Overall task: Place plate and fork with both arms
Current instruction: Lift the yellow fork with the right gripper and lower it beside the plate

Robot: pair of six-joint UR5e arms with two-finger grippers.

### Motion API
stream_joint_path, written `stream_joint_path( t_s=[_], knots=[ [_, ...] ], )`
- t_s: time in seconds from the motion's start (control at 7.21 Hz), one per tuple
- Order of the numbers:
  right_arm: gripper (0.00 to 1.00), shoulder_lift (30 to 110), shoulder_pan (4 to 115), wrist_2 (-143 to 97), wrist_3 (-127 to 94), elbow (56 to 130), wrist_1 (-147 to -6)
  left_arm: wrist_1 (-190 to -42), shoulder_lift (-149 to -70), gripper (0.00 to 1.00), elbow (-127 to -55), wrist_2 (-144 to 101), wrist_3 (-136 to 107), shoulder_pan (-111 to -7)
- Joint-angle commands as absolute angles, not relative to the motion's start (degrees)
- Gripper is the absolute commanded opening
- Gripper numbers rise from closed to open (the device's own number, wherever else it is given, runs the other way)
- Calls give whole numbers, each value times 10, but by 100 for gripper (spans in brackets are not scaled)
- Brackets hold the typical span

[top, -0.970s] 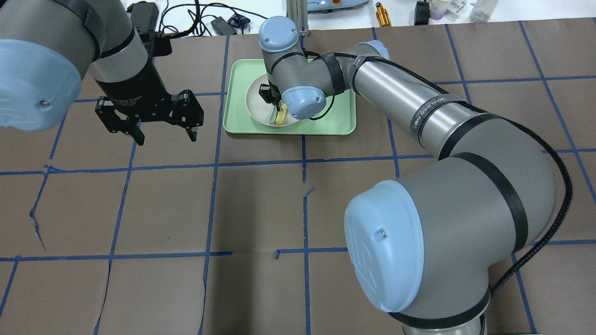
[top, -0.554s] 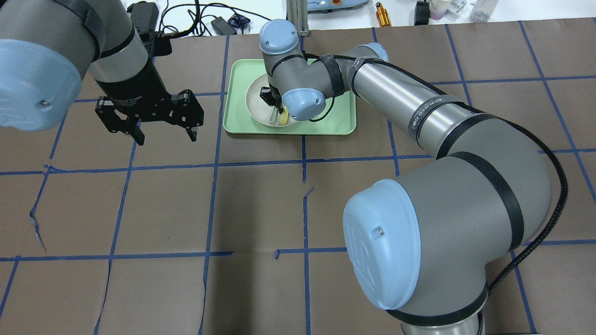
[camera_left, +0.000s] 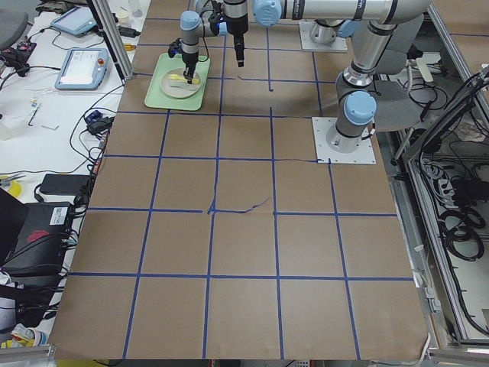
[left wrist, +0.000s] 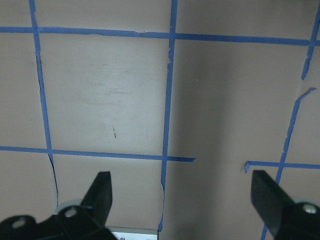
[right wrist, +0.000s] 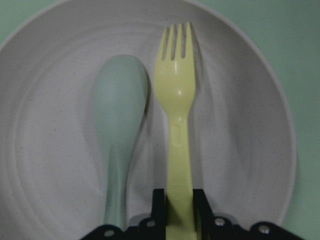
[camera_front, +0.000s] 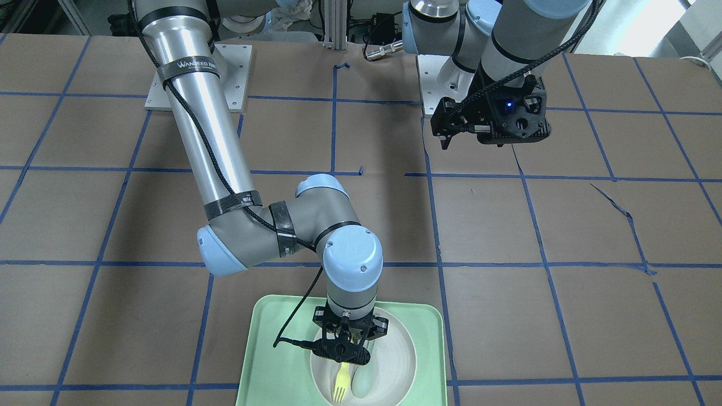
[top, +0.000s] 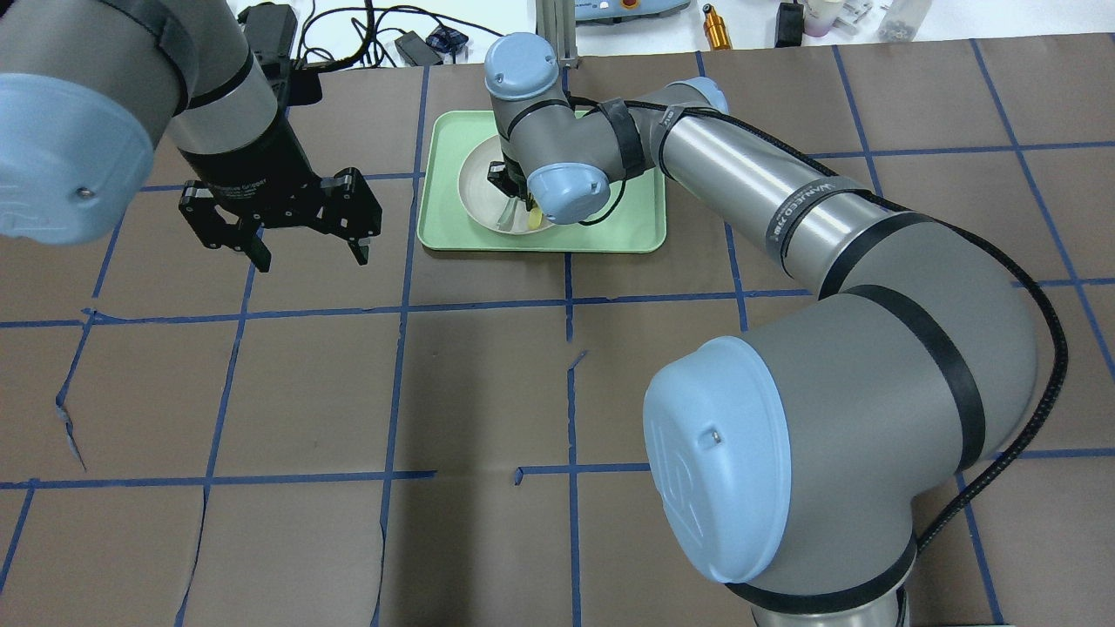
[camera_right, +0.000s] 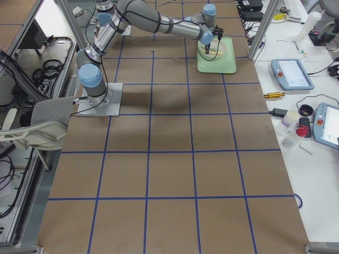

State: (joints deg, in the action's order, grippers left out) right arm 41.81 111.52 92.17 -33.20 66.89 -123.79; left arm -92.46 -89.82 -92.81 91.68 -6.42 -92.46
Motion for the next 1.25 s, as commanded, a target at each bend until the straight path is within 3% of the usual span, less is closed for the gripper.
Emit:
stream_joint_path(
  t_s=[0.0,0.42,0.83,0.97,1.11],
  knots=[
    [6,463,1108,923,-306,684,-1233,-925,-898,100,-928,917,-64,-924],
    [7,524,1045,920,-156,779,-1240,-924,-900,100,-928,917,-64,-924],
    [11,505,1035,920,-125,802,-1261,-925,-902,100,-928,917,-64,-924],
    [20,501,1035,921,-117,807,-1261,-924,-902,100,-928,917,-65,-924],
    [65,506,1035,920,-117,817,-1261,-925,-902,100,-928,917,-64,-925]
  ],
)
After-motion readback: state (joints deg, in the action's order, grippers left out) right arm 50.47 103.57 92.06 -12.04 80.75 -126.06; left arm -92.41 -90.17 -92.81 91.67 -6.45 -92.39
